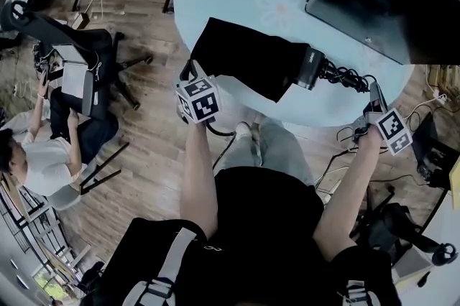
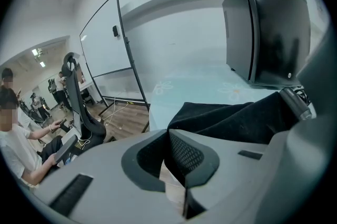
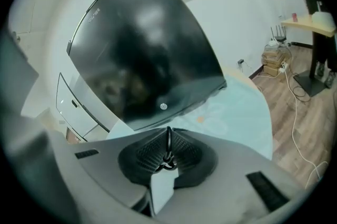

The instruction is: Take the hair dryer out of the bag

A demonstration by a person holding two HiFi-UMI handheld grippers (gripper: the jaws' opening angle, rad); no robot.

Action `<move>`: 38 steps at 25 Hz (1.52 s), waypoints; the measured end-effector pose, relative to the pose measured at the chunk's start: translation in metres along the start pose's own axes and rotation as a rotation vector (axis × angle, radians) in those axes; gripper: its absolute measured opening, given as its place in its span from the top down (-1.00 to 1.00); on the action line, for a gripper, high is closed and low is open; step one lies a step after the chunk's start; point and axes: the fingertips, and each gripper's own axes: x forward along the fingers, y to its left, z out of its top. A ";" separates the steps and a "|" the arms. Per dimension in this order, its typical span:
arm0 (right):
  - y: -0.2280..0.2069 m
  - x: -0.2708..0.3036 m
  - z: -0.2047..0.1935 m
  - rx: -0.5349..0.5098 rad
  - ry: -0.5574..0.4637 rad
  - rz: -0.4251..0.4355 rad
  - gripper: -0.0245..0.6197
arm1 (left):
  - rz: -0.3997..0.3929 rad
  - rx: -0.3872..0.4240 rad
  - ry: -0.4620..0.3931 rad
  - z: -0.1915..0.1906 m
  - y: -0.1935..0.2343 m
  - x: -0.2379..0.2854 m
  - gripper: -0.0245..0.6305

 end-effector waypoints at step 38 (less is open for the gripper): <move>0.134 -0.052 -0.240 -0.167 0.349 0.177 0.77 | -0.209 -0.016 -0.028 -0.044 -0.012 -0.053 0.76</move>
